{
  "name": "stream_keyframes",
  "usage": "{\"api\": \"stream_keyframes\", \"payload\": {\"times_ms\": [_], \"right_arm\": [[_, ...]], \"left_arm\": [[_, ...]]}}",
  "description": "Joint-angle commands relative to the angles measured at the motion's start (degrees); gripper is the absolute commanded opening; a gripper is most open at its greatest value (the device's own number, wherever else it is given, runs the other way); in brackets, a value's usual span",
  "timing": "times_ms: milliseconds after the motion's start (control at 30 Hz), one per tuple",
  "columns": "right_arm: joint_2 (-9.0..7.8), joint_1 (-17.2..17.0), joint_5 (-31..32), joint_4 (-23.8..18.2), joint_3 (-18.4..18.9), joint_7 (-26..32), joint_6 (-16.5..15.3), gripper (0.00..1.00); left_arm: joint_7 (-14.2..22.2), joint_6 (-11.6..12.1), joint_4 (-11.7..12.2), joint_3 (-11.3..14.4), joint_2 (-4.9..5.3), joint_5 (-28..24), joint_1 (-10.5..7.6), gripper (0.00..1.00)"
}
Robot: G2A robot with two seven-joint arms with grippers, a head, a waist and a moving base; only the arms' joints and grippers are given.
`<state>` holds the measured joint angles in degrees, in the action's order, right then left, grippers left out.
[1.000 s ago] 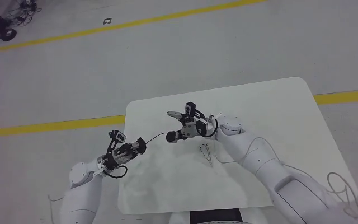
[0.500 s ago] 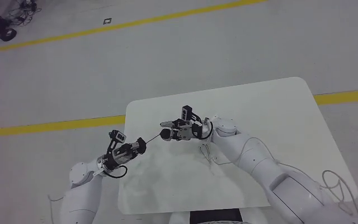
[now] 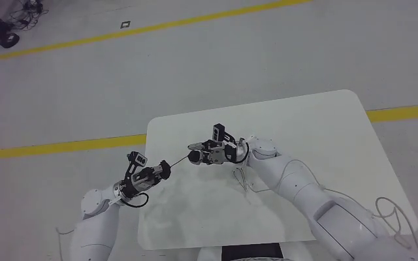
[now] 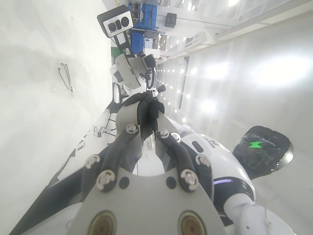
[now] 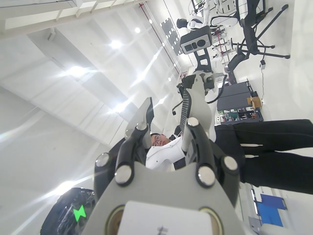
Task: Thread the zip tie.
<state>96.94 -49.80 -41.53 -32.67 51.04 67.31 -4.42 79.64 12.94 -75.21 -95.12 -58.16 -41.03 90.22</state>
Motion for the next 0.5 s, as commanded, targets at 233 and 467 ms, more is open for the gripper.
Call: {"api": "stream_keyframes", "payload": {"times_ms": [233, 467], "right_arm": [[-0.43, -0.1, 1.2, 0.05, 0.34, 1.41, -0.5, 0.22], [-0.63, -0.35, 1.8, -0.41, 0.41, 2.35, -0.64, 0.16]], "left_arm": [[0.0, 0.0, 0.0, 0.0, 0.0, 0.0, 0.0, 0.0], [0.0, 0.0, 0.0, 0.0, 0.0, 0.0, 0.0, 0.0]]}}
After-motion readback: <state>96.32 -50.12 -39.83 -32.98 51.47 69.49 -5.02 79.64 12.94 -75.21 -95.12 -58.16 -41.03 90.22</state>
